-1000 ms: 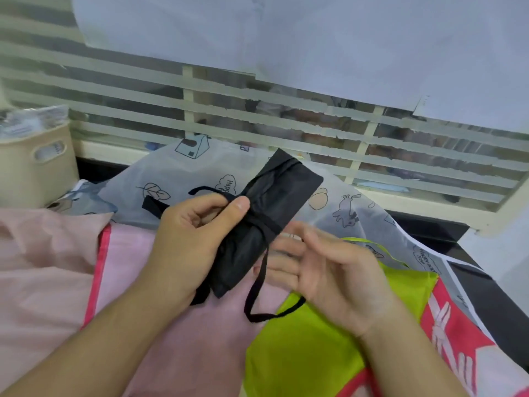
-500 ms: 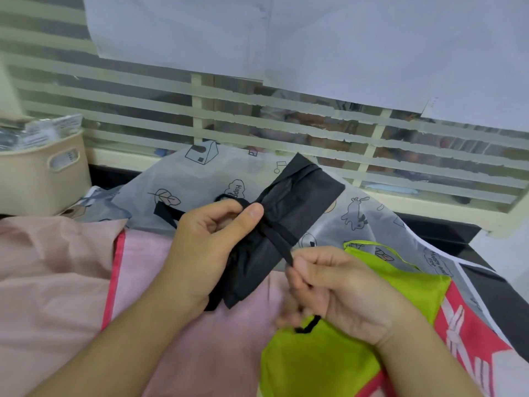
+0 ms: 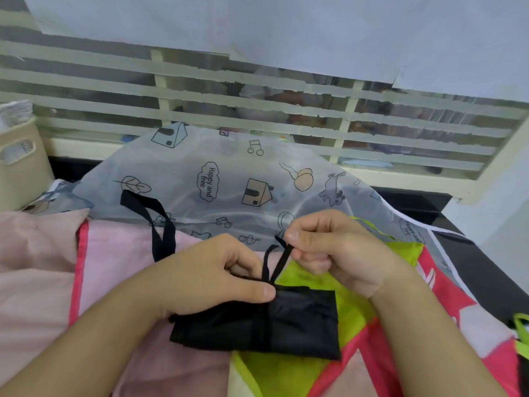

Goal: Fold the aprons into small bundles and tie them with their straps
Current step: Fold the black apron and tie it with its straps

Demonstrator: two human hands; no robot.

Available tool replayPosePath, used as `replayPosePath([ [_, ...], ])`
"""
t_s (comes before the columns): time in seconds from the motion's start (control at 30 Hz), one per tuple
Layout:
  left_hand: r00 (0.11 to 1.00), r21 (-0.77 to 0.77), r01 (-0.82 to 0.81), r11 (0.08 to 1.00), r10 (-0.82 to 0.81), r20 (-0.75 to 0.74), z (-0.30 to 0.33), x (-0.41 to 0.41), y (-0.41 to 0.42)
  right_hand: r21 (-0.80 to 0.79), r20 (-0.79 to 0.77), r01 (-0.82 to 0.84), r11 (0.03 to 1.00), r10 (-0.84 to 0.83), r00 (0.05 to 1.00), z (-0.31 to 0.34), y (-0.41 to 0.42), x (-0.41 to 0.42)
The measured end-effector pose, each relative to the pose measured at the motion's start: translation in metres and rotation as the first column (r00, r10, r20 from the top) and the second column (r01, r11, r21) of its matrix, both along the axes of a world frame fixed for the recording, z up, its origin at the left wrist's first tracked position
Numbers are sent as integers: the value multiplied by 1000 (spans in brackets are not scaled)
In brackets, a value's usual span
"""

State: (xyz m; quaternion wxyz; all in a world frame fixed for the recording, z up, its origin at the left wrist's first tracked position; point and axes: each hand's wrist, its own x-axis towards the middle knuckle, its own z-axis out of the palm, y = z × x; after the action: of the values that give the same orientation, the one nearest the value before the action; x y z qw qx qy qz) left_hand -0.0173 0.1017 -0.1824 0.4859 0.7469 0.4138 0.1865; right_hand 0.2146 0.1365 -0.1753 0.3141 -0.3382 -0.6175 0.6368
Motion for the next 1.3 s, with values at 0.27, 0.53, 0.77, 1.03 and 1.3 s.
replayPosePath([
  [0.27, 552, -202, -687, 698, 682, 479, -2, 5, 12, 238, -66, 64, 969, -50, 997, 9, -13, -16],
  [0.53, 424, -360, -231, 904, 427, 799, 3, -6, 4, -128, -206, -73, 989, 45, 978, -8, -6, -30],
  [0.77, 790, -46, -197, 979, 187, 584, -8, -14, 6, -279, -350, 118, 953, -215, 912, -10, -6, -16],
  [1.03, 982, 382, -131, 915, 66, 179, 8, -11, -5, -162, -193, 228, 960, -258, 947, 12, -4, -2],
  [1.3, 973, 711, -36, 703, 186, -135, -5, -10, 6, -22, -54, -6, 1000, 5, 999, 1, -10, -14],
])
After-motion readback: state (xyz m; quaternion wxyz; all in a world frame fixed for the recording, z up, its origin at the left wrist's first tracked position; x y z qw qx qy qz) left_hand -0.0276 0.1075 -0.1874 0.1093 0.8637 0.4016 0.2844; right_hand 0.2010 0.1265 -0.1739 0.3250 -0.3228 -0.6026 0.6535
